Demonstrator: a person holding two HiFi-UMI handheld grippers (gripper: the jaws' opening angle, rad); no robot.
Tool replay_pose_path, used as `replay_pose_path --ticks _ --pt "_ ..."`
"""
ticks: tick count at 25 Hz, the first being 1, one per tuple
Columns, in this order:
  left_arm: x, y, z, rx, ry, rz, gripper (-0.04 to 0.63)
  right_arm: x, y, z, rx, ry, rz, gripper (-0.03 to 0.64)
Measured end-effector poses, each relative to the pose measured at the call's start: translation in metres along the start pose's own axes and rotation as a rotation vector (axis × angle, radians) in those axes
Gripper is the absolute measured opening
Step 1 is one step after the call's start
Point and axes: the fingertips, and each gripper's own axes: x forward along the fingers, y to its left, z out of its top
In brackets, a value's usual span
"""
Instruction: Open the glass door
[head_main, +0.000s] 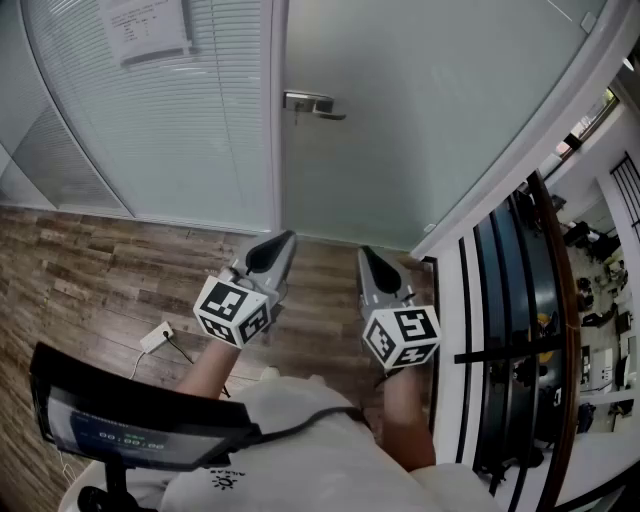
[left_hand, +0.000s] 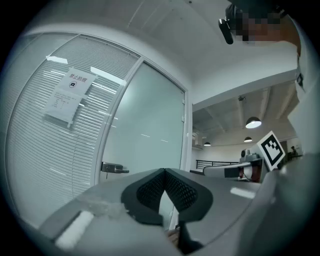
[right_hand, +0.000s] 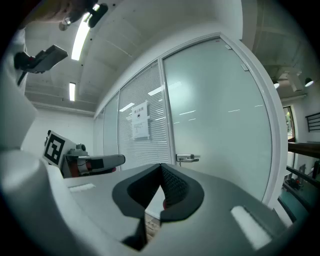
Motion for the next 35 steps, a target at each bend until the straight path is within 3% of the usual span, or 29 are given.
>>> replay_pose_path --ticks 12,27,35 --pt "-0.006 -0.003 -0.007 -0.004 -0.006 0.056 0.002 -0.007 -0.009 -0.006 0.013 -0.004 0.030 0.008" --pt "0.020 -0.035 -0.017 -0.004 0.000 0.045 0.002 -0.014 -0.042 -0.005 0.018 -0.022 0.094 0.008" --pt "0.026 -0.045 -0.042 -0.015 0.049 0.096 0.002 -0.029 -0.074 -0.026 0.099 -0.009 0.110 0.008"
